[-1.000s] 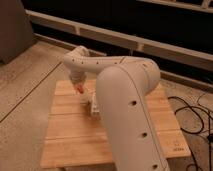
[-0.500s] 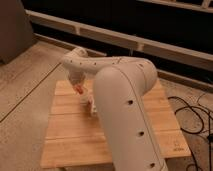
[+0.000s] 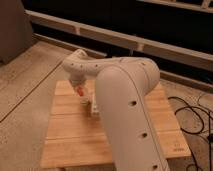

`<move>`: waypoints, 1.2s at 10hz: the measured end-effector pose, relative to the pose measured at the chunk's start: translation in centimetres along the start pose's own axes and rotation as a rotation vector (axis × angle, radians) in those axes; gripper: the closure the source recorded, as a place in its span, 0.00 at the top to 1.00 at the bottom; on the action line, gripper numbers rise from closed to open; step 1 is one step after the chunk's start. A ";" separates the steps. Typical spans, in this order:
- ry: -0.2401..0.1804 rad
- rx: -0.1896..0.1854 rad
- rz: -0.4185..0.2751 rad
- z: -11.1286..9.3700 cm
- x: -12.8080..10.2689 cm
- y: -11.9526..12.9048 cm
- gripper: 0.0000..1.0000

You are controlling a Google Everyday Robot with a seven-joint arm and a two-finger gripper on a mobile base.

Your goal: Place the pepper in the ceramic cup

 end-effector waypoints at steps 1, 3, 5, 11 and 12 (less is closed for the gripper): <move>0.001 -0.001 0.001 0.0 0.2 0.2 0.27; 0.003 -0.006 0.003 0.0 0.6 0.5 0.45; 0.004 -0.010 0.007 0.1 0.9 0.7 0.65; -0.016 0.001 0.028 -0.7 1.4 -0.1 0.70; -0.021 0.001 0.031 -0.9 1.3 -0.2 0.70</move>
